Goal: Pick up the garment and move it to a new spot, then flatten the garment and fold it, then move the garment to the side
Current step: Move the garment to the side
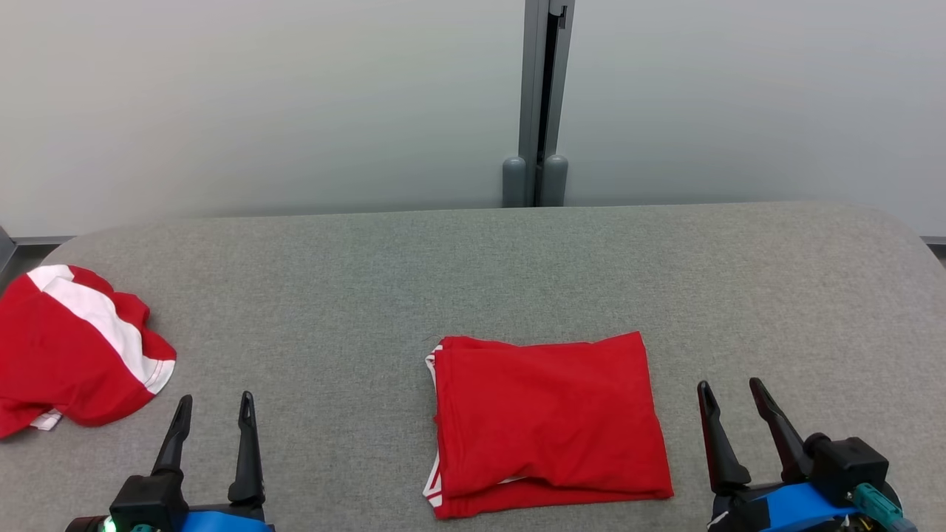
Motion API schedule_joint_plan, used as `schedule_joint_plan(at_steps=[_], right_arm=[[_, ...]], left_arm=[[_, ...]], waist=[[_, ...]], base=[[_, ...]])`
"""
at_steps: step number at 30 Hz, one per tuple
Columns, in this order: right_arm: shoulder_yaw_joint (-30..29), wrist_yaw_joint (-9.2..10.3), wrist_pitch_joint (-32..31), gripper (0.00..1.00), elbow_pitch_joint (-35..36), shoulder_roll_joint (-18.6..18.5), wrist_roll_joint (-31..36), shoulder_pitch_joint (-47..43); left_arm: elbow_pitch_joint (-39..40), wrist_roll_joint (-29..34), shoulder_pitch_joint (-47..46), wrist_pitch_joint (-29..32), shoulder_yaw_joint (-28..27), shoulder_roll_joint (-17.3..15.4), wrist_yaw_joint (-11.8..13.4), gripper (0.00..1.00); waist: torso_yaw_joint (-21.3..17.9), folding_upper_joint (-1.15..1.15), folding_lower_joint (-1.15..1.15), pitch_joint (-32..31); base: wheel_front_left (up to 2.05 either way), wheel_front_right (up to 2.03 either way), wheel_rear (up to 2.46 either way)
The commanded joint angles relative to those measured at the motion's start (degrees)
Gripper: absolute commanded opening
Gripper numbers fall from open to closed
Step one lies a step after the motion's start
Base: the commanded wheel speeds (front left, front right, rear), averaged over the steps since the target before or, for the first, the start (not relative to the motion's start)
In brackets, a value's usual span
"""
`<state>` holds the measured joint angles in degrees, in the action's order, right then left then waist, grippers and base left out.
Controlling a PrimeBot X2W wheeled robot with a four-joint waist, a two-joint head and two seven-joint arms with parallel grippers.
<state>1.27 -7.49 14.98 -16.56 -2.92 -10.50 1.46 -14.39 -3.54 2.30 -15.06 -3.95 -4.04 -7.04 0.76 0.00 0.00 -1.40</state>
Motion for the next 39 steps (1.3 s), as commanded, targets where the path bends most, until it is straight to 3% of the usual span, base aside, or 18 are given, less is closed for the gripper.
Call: schedule_joint_plan(at_steps=[1, 17, 27, 39], right_arm=[[-0.1, -0.01, 0.3, 1.00, -0.3, 0.0, -0.3, -1.0], [0.6, -0.01, 0.3, 1.00, -2.4, 0.0, 0.3, 0.3], [2.7, -0.01, -0.8, 1.00, -4.6, 0.0, 2.8, 8.1], [3.2, -0.01, -2.6, 1.00, -15.3, 0.0, 4.8, 17.1]], left_arm=[[-0.1, -0.3, 0.6, -0.1, 0.1, -0.4, 0.3, 1.00], [-0.1, -0.8, 0.3, -0.1, 0.4, -0.7, 0.8, 1.00], [0.2, -1.0, -1.2, -0.1, 1.1, -0.6, 0.9, 1.00], [0.3, -1.6, -4.1, -0.1, 2.0, -0.5, 0.5, 1.00]], waist=[[-0.1, 0.00, 0.00, 0.0], [-0.1, 0.00, 0.00, 0.2], [0.4, 0.00, 0.00, 1.7], [3.0, 0.00, 0.00, 6.0]], base=[[0.00, 0.00, 0.00], [0.00, 0.00, 0.00], [0.00, 0.00, 0.00], [0.00, 0.00, 0.00]])
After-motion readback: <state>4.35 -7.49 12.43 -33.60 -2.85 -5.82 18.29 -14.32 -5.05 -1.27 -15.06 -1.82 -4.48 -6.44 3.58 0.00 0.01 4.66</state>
